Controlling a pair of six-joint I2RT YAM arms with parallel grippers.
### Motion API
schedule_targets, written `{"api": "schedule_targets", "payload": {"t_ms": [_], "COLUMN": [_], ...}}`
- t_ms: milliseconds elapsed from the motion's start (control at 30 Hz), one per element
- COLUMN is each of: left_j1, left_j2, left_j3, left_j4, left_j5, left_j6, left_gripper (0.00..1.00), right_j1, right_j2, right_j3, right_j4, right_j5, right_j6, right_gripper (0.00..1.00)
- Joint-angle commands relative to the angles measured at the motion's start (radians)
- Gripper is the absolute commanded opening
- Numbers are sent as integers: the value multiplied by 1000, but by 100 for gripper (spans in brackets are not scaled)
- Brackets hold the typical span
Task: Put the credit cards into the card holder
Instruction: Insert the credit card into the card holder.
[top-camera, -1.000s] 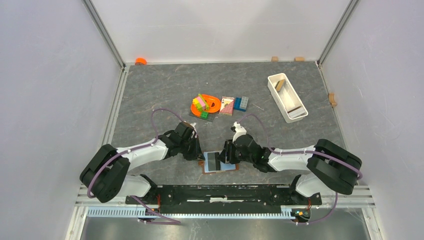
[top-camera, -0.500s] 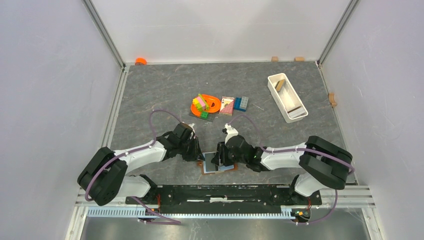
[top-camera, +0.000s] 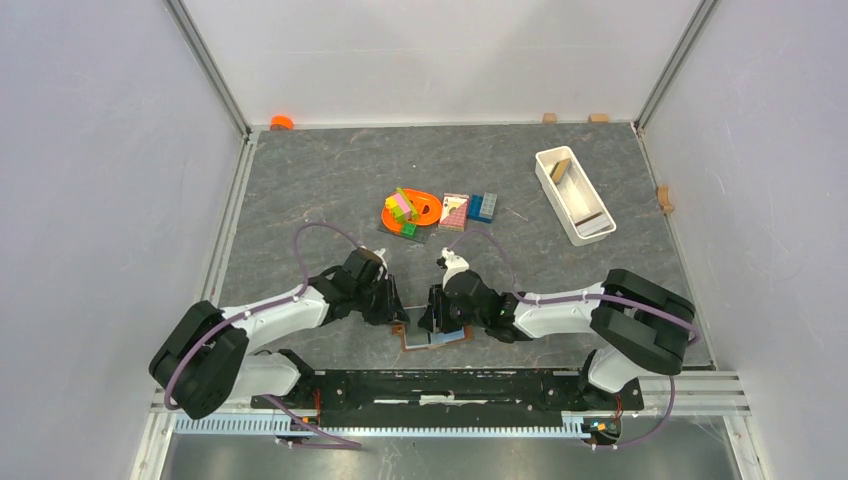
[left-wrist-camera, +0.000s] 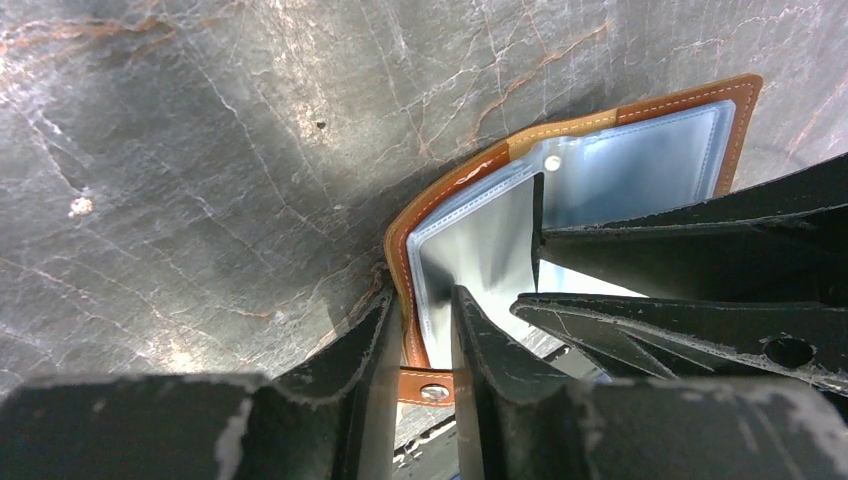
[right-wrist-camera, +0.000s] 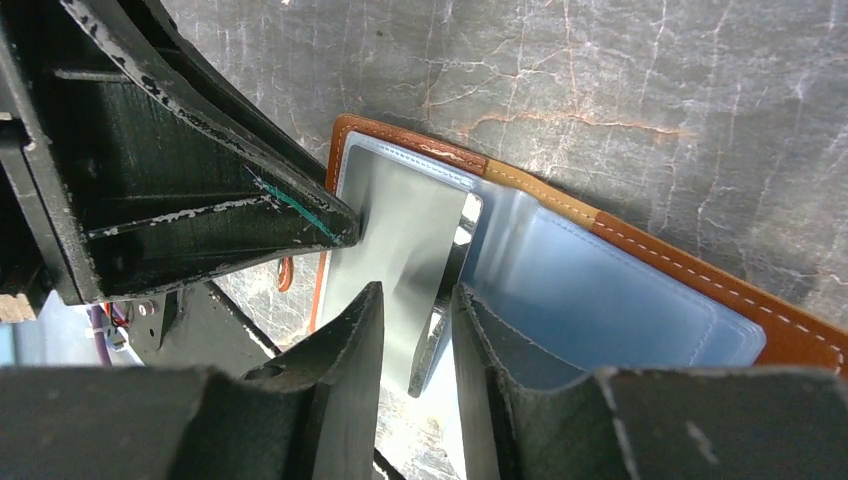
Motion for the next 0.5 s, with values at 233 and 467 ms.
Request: {"api": "schedule_targets", "payload": {"t_ms": [233, 467], "left_j1": [12, 64], "left_j2": [-94, -109], "left_j3": [99, 319], "left_j4": [-109, -315], "left_j5": [-66, -78], "left_j6": [44, 207], "left_gripper": [66, 93], "right_j1": [-24, -292], "right_j2": [-292, -476], "right_j3": [68, 132], "right_j4": [-332, -547], "right_j5": [367, 447], "right_j6": [-238, -467], "right_gripper": [57, 86]}}
